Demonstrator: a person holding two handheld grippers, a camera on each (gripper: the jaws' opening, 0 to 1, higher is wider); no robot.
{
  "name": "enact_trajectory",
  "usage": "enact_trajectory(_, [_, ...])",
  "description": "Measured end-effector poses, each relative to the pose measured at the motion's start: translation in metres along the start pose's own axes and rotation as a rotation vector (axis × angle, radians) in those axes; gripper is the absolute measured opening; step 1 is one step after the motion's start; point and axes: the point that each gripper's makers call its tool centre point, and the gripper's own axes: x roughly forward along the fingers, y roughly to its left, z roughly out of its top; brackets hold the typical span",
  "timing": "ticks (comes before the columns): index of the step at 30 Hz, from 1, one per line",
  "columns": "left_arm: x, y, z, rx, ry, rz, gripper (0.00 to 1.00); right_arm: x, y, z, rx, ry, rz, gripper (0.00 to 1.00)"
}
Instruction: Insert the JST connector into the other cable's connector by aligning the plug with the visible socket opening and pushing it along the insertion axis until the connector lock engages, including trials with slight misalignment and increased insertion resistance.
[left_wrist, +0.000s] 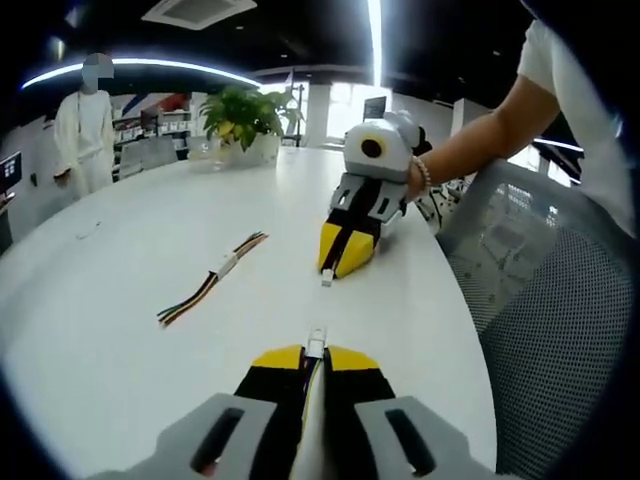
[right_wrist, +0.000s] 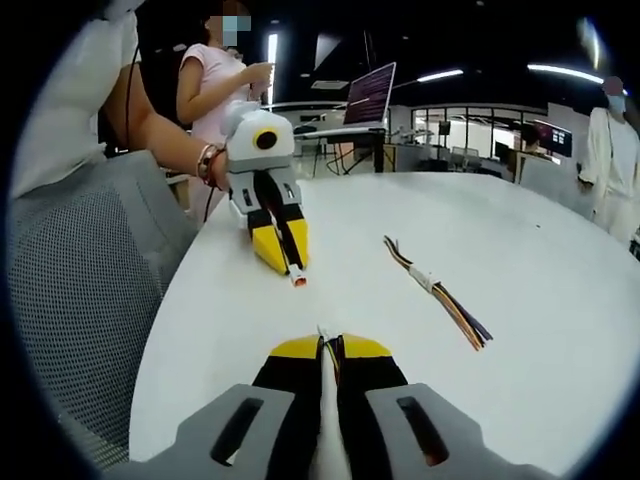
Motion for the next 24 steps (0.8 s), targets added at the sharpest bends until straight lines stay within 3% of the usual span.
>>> enact_trajectory(15, [0.003, 0.01, 0.014, 0.053, 0.021, -0.008, 0.0, -0.008, -0.01, 0.016, -0.024, -0.023, -0.037, 0.01])
enact_trajectory(24, [0.006, 0.016, 0.027, 0.075, 0.004, -0.007, 0.0, -0.011, -0.016, 0.023, -0.028, -0.028, -0.055, 0.01])
